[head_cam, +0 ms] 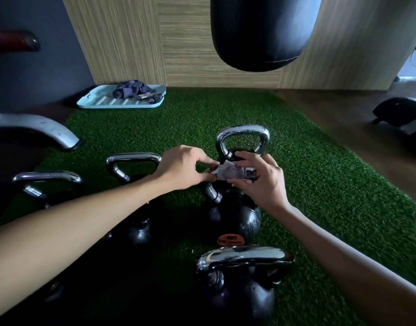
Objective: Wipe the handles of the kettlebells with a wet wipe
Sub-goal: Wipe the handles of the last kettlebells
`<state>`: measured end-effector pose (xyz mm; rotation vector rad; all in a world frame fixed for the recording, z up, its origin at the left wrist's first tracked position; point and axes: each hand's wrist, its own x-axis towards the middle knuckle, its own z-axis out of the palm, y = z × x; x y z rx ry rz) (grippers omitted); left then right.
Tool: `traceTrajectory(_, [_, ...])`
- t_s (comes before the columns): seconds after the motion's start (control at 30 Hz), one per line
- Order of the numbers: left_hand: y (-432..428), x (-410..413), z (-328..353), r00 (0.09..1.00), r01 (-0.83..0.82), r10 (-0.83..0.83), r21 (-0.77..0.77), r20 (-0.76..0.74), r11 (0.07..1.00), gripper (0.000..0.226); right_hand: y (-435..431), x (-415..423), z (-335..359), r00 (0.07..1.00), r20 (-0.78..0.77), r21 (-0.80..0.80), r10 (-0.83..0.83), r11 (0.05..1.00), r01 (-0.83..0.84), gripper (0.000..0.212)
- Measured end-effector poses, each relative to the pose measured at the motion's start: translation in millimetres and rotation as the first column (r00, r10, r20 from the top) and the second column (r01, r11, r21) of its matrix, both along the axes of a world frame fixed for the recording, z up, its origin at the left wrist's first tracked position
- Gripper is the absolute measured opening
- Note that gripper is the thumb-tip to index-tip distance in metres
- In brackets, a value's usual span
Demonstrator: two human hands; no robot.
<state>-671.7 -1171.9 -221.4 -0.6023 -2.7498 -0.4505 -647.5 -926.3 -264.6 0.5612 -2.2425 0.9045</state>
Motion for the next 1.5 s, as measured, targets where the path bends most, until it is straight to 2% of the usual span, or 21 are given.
traceTrajectory(0.07, [0,12,0,1.0,-0.01,0.01,0.069,0.004,0.998,0.038,0,9,1,1.0,0.0,0.001,0.012,1.0,-0.012,0.066])
traceTrajectory(0.13, [2,22,5,0.998,-0.038,0.027,0.214,0.054,0.976,0.036,0,13,4,0.999,0.037,-0.053,0.002,0.999,0.0,0.066])
traceTrajectory(0.2, [11,30,16,0.964,-0.161,0.076,0.329,0.254,0.93,0.045,2,14,10,0.996,0.086,-0.125,0.015,0.992,-0.004,0.068])
traceTrajectory(0.27, [24,38,26,0.831,-0.314,0.066,0.369,0.552,0.874,0.061,2,17,18,0.995,0.089,-0.158,0.042,0.987,-0.027,0.071])
traceTrajectory(0.33, [35,41,28,0.702,-0.409,-0.027,0.434,0.712,0.803,0.08,-1,24,24,0.995,0.075,-0.176,0.062,0.983,-0.048,0.072])
traceTrajectory(0.4, [44,41,28,0.65,-0.448,-0.14,0.525,0.747,0.724,0.08,-2,30,29,0.992,0.091,-0.201,0.09,0.977,-0.071,0.07])
traceTrajectory(0.53, [50,37,30,0.623,-0.534,-0.174,0.577,0.763,0.618,0.033,3,36,40,0.98,0.146,-0.218,0.137,0.97,-0.104,0.076])
traceTrajectory(0.63, [49,31,28,0.562,-0.578,-0.203,0.557,0.802,0.596,0.015,3,40,45,0.977,0.158,-0.203,0.141,0.973,-0.108,0.081])
traceTrajectory(0.77, [49,35,29,0.521,-0.547,-0.276,0.564,0.808,0.618,0.013,3,41,46,0.976,0.169,-0.212,0.139,0.972,-0.102,0.084])
traceTrajectory(0.9, [45,34,22,0.54,-0.525,-0.303,0.596,0.785,0.607,0.022,2,42,45,0.967,0.181,-0.204,0.181,0.969,-0.143,0.096])
traceTrajectory(1.0, [42,36,22,0.584,-0.54,-0.258,0.606,0.769,0.585,0.016,14,32,44,0.964,0.213,-0.051,0.159,0.987,-0.151,0.108])
traceTrajectory(1.1, [30,40,28,0.718,-0.495,-0.041,0.551,0.695,0.672,0.016,39,13,43,0.977,0.202,0.287,-0.074,0.958,0.014,0.082])
traceTrajectory(1.2, [12,42,25,0.873,-0.357,0.155,0.391,0.462,0.848,0.02,53,0,33,0.96,0.223,0.475,-0.171,0.879,0.046,0.059])
traceTrajectory(1.27, [7,41,20,0.94,-0.257,0.15,0.345,0.307,0.903,0.02,54,-5,29,0.95,0.242,0.455,-0.195,0.888,0.066,0.051])
traceTrajectory(1.33, [5,35,17,0.977,-0.183,0.125,0.375,0.174,0.909,0.023,53,-10,27,0.942,0.257,0.41,-0.216,0.907,0.096,0.047])
traceTrajectory(1.43, [4,21,12,0.997,-0.048,0.065,0.356,-0.035,0.933,0.021,52,-21,29,0.929,0.296,0.375,-0.223,0.921,0.101,0.046])
traceTrajectory(1.5, [8,16,10,0.992,0.004,0.038,0.336,-0.117,0.942,0.015,51,-34,33,0.913,0.349,0.358,-0.212,0.93,0.08,0.046])
